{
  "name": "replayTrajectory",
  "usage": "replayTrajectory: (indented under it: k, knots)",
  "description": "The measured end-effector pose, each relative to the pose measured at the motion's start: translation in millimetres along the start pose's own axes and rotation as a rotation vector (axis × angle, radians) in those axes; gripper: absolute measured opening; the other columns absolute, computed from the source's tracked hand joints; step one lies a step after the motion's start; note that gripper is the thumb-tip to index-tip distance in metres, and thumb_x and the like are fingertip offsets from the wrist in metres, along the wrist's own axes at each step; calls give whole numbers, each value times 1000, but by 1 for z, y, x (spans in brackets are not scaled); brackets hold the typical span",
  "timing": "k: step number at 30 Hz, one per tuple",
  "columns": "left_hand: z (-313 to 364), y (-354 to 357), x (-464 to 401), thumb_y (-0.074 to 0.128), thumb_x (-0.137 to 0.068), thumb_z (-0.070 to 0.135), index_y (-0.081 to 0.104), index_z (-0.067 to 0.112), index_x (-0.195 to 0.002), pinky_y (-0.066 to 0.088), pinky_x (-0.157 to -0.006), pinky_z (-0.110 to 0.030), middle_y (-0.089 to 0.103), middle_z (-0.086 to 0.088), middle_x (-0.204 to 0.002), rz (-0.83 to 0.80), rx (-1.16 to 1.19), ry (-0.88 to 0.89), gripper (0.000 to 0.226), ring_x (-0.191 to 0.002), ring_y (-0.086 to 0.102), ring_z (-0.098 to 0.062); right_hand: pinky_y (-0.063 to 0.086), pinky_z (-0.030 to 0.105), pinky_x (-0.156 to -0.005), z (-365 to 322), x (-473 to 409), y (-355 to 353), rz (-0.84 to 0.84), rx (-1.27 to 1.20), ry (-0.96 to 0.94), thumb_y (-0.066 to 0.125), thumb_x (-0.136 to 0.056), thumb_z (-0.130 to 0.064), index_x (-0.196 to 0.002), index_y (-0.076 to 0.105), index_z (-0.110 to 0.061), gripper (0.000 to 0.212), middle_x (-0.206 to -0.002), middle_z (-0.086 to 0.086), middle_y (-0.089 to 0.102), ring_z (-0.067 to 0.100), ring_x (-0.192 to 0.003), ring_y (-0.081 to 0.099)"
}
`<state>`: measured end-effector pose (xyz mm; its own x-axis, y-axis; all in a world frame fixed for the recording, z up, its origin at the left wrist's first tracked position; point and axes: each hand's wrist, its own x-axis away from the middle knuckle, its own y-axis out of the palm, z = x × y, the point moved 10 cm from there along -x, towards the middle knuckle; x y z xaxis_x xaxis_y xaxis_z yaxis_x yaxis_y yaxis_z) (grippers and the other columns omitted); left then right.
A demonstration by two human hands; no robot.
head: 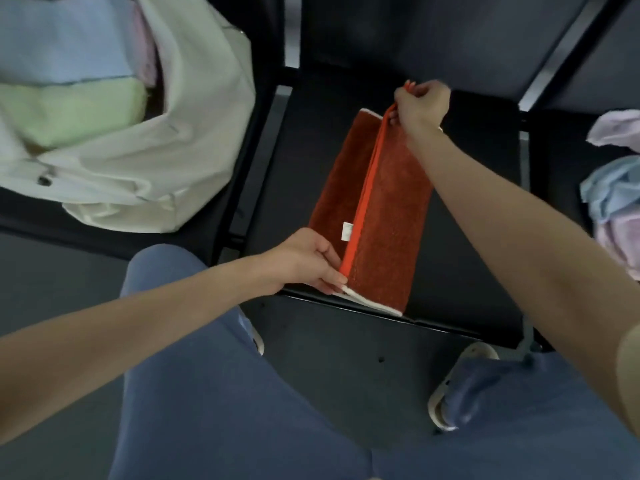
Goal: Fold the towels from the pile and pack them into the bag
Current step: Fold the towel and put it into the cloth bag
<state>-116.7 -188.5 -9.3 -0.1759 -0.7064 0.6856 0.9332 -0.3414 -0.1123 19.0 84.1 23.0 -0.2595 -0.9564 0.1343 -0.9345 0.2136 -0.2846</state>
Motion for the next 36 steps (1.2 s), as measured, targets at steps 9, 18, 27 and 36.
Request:
replayTrajectory:
  k: [9, 18, 27, 36]
  knots:
    - [-38, -37, -20, 67, -84, 7, 61, 14, -82, 45, -47, -14, 73, -6, -83, 151, -230, -27, 10, -60, 66, -10, 57, 27, -51, 71, 4, 64, -27, 82, 187, 56, -94, -20, -101, 52, -3, 18, -66, 10, 65, 12, -44, 63]
    - [-44, -50, -16, 66, -86, 42, 72, 15, -82, 53, -62, -23, 71, 4, -75, 279, -387, -29, 28, -63, 64, -8, 54, 30, -85, 40, 69, 19, -127, 275, -150, 55, -89, -9, -98, 56, -15, 11, -96, 4, 64, 16, -89, 64]
    - [-44, -51, -9, 66, -85, 27, 68, 18, -79, 48, -78, -31, 59, -12, -108, 490, -514, -46, 10, -107, 55, -22, 39, 34, -90, 116, 198, -101, -3, 504, -6, 61, -87, -9, -111, 51, 1, 27, -114, 20, 50, 30, -104, 49]
    - [-39, -41, 5, 64, -87, 20, 52, 17, -67, 44, -54, -25, 59, 1, -68, 568, -366, -19, 24, -67, 58, -14, 46, 34, -86, 143, 234, -93, -197, 668, 124, 64, -90, -35, -107, 59, -2, 38, -110, 18, 53, 32, -103, 52]
